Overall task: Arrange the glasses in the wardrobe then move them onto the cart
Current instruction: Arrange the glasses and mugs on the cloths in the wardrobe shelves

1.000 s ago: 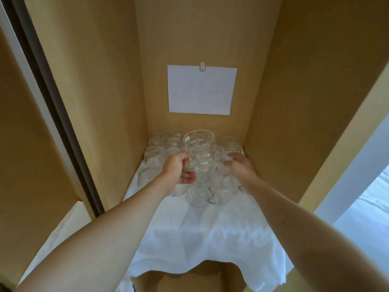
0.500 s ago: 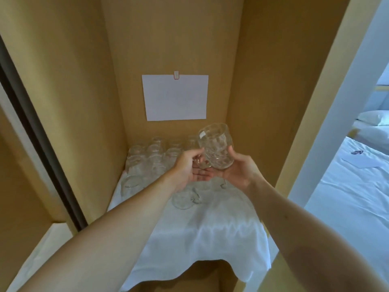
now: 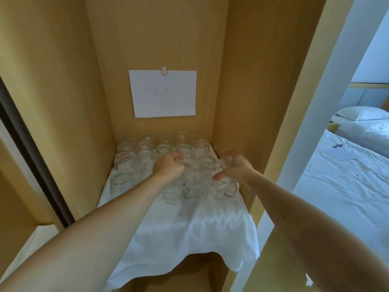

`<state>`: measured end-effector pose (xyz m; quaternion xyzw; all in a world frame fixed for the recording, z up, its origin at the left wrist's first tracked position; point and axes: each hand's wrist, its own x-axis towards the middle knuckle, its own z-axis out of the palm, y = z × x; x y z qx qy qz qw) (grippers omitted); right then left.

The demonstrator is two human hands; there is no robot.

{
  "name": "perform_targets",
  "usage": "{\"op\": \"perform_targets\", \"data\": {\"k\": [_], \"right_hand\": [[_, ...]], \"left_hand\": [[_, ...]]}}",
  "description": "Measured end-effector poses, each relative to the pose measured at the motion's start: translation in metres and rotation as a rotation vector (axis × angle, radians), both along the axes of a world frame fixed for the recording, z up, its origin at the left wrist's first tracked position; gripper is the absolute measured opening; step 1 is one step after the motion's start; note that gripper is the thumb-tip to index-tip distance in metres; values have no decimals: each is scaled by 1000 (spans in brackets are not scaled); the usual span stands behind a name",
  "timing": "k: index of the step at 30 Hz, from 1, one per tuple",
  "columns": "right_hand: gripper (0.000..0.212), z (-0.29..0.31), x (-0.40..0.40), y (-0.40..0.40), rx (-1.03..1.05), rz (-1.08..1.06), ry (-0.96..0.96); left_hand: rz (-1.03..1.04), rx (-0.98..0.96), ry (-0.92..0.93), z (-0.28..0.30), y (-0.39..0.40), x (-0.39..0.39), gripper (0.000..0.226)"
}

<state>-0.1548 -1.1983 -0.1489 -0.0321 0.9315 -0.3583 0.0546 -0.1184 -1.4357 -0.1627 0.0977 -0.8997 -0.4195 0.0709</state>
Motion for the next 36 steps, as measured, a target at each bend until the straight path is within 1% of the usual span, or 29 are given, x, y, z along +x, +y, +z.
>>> {"op": "perform_targets", "data": {"k": [2, 4, 6, 12, 19, 25, 31, 36], "right_hand": [[108, -11, 1, -2, 198, -15, 16], [108, -25, 2, -5, 290, -24, 42], [106, -39, 2, -9, 342, -12, 62], [101, -65, -1, -24, 433, 22, 57], [110, -85, -9, -31, 520, 91, 83], [102, -86, -15, -33, 549, 101, 111], [101, -87, -22, -31, 544, 135, 142], [103, -85, -21, -29, 553, 161, 147]], "left_hand": [[-47, -169, 14, -6, -1, 1, 44], [-94, -312, 11, -11, -3, 2, 50], [-116, -397, 3, -15, -6, 2, 54], [-144, -471, -63, -28, -14, 2, 60], [-104, -517, -83, -31, -21, 0, 61], [-88, -564, -94, -33, -22, 1, 64], [-50, -557, -83, -36, -21, 5, 68], [-65, -586, -99, -36, -18, 10, 68]]}}
